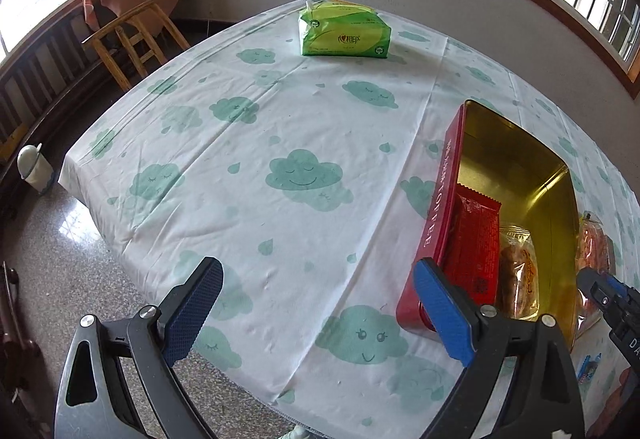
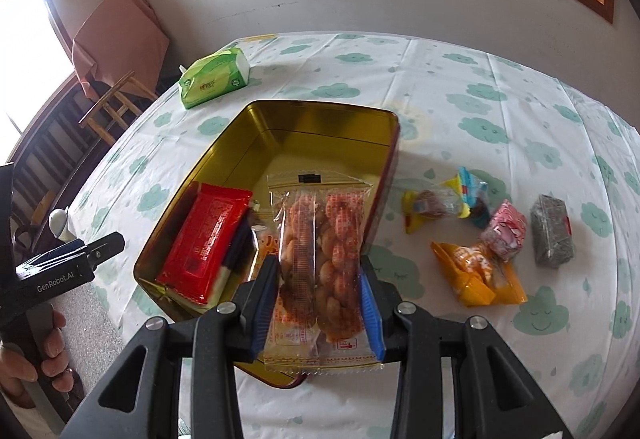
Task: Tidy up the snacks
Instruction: 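Carry the peanut snack bag over the tin with the right gripper, then lower the peanut bag into the tin and open the right gripper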
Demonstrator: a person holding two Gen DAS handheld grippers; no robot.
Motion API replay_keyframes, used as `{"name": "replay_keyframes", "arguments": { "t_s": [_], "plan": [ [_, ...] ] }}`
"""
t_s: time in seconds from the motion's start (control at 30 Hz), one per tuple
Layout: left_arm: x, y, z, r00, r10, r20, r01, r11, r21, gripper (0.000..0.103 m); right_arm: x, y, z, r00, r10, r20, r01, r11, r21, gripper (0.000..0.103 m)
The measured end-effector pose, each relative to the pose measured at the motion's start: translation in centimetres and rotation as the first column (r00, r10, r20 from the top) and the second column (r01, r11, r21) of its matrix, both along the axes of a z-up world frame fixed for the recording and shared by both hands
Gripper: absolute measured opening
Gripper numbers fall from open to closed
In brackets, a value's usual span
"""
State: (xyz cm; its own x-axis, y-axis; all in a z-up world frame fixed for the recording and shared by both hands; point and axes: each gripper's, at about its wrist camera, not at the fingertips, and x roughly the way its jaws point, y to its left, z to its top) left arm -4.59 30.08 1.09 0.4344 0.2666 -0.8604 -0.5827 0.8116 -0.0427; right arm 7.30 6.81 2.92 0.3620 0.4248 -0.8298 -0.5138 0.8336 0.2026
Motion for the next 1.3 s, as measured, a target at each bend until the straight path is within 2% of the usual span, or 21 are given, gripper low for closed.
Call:
{"name": "replay_keyframes", "arguments": {
  "t_s": [0.27, 0.53, 1.3],
  "plan": [
    [-0.9, 1.1, -0.3, 0.999, 0.04, -0.018, -0.04, 0.999, -0.003, 0.094, 0.1, 2.9, -0.6, 0.999, 0.041, 0.013, -0.04, 0.999, -0.021, 0.039],
    [-1.3, 1.9, -0.6, 0.998, 0.062, -0.031, -0.062, 0.998, -0.002, 0.095, 0.0, 3.9, -1.8, 0.999, 0.053, 0.004, -0.053, 0.997, -0.049, 0.039],
    [-0.9, 1.2, -0.8, 0.998, 0.04, -0.044, -0.04, 0.999, -0.006, 0.095, 0.3, 4.9, -3.5, 0.996, 0.087, -0.029, -0.089, 0.994, -0.07, 0.04]
  ]
}}
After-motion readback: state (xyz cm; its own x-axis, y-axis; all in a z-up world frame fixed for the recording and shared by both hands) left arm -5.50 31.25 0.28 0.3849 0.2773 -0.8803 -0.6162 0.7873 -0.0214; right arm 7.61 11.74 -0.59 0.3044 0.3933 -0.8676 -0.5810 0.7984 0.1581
